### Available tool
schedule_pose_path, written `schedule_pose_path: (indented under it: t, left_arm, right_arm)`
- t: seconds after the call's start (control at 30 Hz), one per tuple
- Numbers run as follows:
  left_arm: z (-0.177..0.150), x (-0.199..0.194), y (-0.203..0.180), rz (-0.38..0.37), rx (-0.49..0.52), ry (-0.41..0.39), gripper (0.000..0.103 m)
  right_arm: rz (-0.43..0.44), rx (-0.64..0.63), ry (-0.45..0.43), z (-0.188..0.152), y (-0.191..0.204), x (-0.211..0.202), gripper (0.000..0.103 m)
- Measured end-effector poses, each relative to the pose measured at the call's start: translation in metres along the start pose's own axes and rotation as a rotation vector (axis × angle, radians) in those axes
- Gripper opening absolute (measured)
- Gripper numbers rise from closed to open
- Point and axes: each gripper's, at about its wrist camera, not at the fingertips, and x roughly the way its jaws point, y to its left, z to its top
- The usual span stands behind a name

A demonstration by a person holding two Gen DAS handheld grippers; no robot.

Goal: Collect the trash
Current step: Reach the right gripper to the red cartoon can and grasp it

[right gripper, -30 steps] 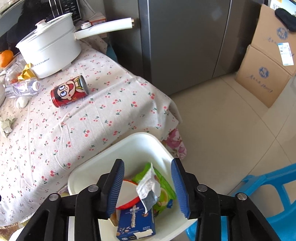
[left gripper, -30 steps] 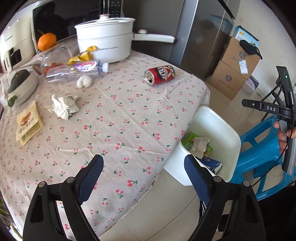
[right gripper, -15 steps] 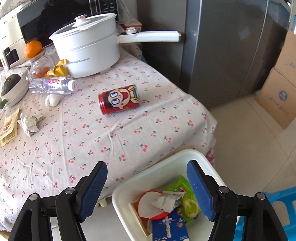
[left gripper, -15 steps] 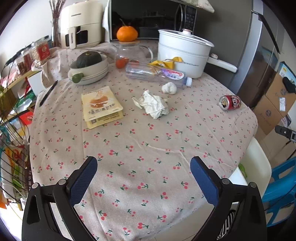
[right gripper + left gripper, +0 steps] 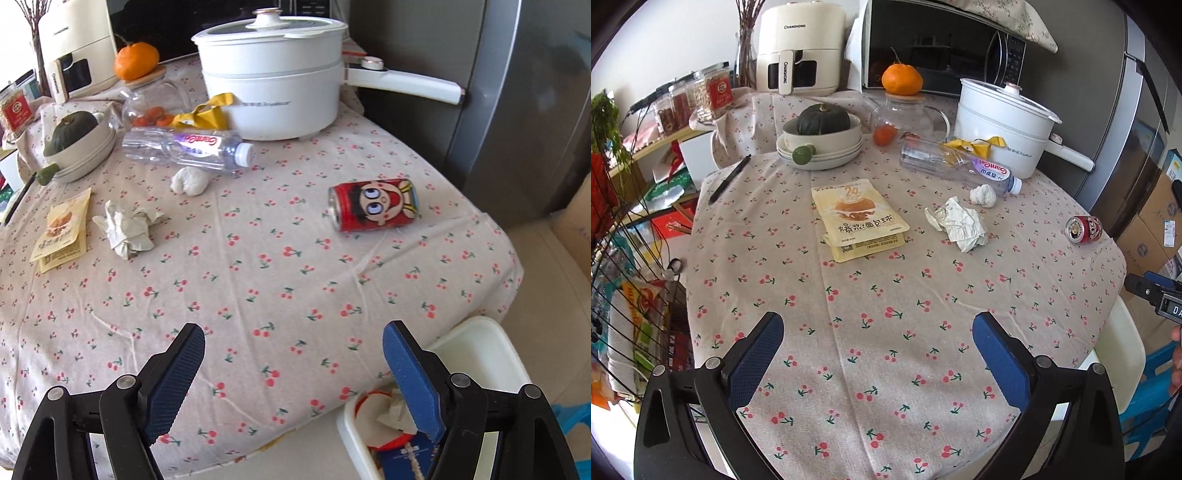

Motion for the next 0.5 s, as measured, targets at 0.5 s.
schedule_pose_path:
  t: [0.5]
  left_arm:
    - [0.002, 0.013, 0.096, -0.015, -0.148, 0.062, 0.103]
  right_arm:
    - [-0.031, -0.102, 0.034, -0.009, 0.039, 0.029, 0.084]
